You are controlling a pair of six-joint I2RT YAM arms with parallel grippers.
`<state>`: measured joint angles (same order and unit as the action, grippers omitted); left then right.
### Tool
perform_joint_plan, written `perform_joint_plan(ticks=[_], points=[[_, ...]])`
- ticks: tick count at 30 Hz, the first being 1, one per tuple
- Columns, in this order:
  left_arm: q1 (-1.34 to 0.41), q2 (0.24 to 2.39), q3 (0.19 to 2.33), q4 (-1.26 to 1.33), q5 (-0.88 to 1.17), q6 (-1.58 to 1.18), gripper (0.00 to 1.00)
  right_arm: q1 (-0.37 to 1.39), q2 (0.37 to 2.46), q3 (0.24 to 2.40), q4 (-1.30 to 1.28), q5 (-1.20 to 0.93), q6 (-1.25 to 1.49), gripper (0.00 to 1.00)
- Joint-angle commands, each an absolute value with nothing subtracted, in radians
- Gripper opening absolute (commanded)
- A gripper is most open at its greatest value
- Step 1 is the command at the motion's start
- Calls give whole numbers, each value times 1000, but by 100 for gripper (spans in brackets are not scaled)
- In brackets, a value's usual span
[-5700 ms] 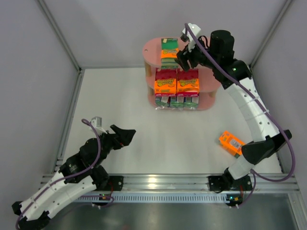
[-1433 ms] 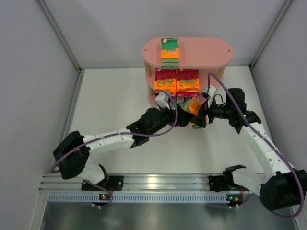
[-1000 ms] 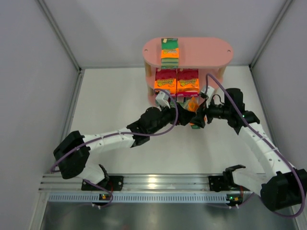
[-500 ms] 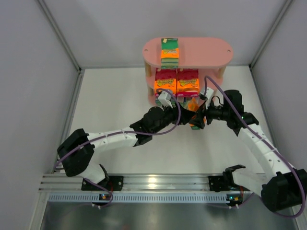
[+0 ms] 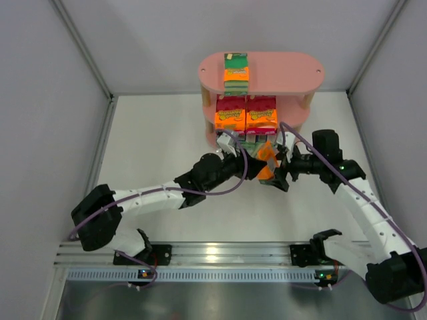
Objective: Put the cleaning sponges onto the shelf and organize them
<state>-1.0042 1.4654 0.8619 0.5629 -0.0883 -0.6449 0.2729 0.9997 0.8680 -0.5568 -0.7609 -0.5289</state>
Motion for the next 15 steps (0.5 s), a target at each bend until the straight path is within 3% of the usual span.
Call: perform_joint_plan(ticks=[1, 5, 10, 15], points=[[-1003, 1367, 810, 627, -65, -549, 37, 291, 951, 945, -725, -805, -717, 99], [-1003, 1304, 735, 595, -5, -451, 37, 291, 928, 1030, -931, -802, -916, 99], [-1002, 1244, 727, 391, 242, -246, 36, 291, 893, 1106, -1197, -862, -1326, 99], [-1005, 1209, 726, 192, 390, -58, 33, 295, 954, 1201, -1321, -994, -1474, 99]])
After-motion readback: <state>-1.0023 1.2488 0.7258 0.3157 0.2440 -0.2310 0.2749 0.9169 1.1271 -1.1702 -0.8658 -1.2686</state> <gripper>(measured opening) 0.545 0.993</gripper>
